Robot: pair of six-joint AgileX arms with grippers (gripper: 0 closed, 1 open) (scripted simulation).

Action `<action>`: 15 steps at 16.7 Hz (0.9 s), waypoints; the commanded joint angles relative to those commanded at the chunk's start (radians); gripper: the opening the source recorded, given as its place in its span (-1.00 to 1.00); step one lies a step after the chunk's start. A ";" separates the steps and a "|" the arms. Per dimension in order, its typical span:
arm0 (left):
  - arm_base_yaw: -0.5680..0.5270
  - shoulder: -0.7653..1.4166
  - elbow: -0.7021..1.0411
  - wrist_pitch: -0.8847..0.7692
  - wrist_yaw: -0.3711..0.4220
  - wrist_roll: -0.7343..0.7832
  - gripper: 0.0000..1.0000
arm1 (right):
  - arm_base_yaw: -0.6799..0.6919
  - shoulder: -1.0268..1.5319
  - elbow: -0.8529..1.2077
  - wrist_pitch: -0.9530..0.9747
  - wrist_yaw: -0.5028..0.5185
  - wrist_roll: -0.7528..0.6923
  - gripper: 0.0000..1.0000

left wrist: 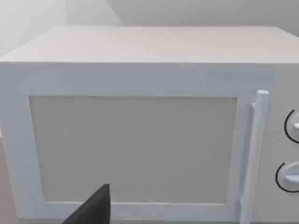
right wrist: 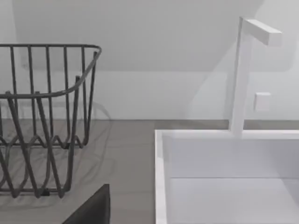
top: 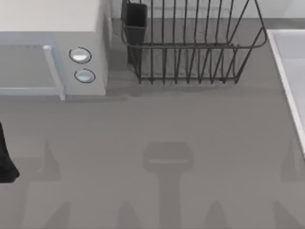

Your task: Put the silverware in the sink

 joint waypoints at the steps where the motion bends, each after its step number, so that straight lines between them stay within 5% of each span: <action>1: 0.000 0.000 0.000 0.000 0.000 0.000 1.00 | 0.000 0.000 0.000 0.000 0.000 0.000 1.00; 7: 0.000 0.000 0.000 0.000 0.000 0.000 1.00 | -0.042 0.133 0.063 -0.099 0.001 -0.140 1.00; 15: 0.000 0.000 0.000 0.000 0.000 0.000 1.00 | -0.213 0.684 0.290 -0.514 -0.013 -0.691 1.00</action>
